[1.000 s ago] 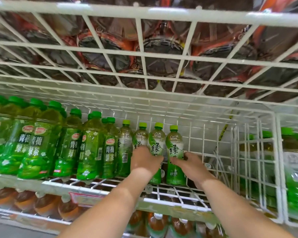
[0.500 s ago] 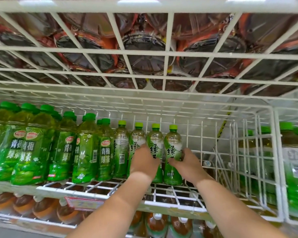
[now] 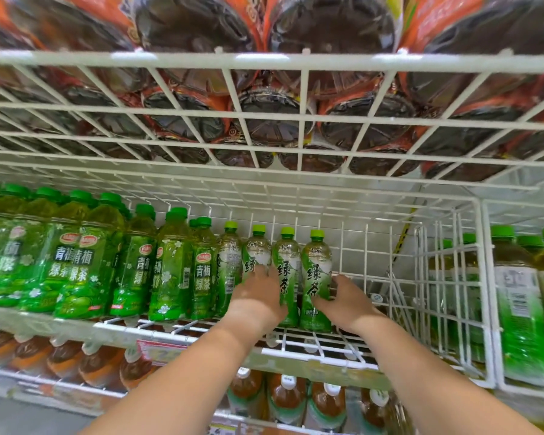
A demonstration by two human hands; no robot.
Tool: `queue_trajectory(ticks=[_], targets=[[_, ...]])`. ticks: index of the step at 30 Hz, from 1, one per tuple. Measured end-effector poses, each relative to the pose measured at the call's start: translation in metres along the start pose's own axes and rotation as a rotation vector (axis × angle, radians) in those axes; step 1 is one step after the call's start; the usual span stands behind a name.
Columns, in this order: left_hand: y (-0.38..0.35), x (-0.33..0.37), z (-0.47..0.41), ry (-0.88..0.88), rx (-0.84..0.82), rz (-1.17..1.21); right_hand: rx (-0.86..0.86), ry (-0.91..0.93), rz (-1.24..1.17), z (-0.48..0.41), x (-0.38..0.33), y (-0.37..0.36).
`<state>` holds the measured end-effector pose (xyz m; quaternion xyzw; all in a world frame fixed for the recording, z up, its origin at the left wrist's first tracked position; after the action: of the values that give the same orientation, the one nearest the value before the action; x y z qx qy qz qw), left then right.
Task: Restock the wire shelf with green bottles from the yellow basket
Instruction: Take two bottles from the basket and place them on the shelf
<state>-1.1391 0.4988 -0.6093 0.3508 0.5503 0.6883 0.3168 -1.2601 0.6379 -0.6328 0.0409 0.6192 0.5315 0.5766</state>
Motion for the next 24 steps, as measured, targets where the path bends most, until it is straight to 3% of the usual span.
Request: queue_trajectory(ticks=[4,8,14,24], targets=[[0.004,-0.01,0.015,-0.06,-0.016,-0.059,0.009,0.0,0.35,0.012,-0.003,0.002],[0.008,-0.018,0.033,-0.15,-0.027,-0.072,0.037,0.074,0.55,0.034,-0.009,0.005],[0.01,-0.015,0.053,-0.237,0.021,-0.162,0.128,0.272,0.633,0.067,-0.023,0.013],[0.002,-0.014,0.068,-0.236,0.156,-0.193,0.188,0.354,0.723,0.094,-0.027,0.009]])
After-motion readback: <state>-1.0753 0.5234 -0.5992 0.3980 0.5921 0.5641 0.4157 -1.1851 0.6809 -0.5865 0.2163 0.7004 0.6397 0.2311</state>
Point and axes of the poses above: each hand's wrist, its own z-axis away from the middle knuckle, its own y-axis out of the back of the hand, x = y × z, the point moved 1 cm from there along -z, towards the middle knuckle, and after that the axes turned 1 degree about -z, right-handed, at the moved point
